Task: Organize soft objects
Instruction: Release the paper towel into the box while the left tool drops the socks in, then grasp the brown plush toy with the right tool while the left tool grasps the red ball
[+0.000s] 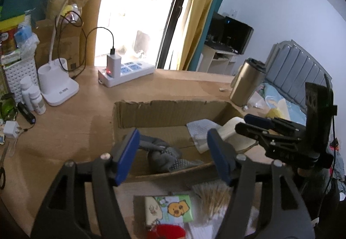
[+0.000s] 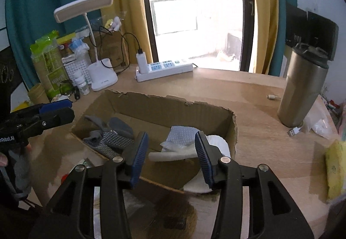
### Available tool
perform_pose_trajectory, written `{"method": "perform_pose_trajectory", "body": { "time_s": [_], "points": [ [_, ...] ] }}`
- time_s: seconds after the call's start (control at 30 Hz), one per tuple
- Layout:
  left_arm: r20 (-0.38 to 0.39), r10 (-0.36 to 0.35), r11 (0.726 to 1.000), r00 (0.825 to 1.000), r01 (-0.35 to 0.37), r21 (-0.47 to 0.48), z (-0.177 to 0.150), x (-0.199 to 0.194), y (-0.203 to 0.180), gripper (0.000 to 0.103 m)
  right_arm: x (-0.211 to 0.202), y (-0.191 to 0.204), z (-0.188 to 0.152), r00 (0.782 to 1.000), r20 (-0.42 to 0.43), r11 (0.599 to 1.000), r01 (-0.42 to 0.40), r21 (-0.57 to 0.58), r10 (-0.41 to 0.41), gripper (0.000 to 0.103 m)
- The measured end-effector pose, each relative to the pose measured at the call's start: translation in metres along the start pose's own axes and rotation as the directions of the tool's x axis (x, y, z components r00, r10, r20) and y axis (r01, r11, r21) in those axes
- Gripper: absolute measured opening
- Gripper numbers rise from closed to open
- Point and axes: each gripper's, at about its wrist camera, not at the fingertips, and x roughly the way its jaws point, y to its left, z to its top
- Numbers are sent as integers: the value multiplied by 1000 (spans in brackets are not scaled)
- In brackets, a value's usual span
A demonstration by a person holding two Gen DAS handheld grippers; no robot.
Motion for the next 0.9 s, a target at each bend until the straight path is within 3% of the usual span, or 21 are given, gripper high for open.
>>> {"method": "perform_pose_trajectory", "body": {
  "time_s": [0.23,0.43,0.9],
  "points": [
    [39,-5,1000,999,5,-2,-9,-26,-1,67,-22,8,-7,999,30,1000,24,2,-24,49],
    [57,-9,1000,998,9,-2,-19,-41,-2,67,-42,16,-14,997,60,999,40,11,-41,60],
    [1,-12,1000,1000,12,12,-59,-47,-12,72,-66,42,-43,998,57,1000,28,7,-28,64]
  ]
}}
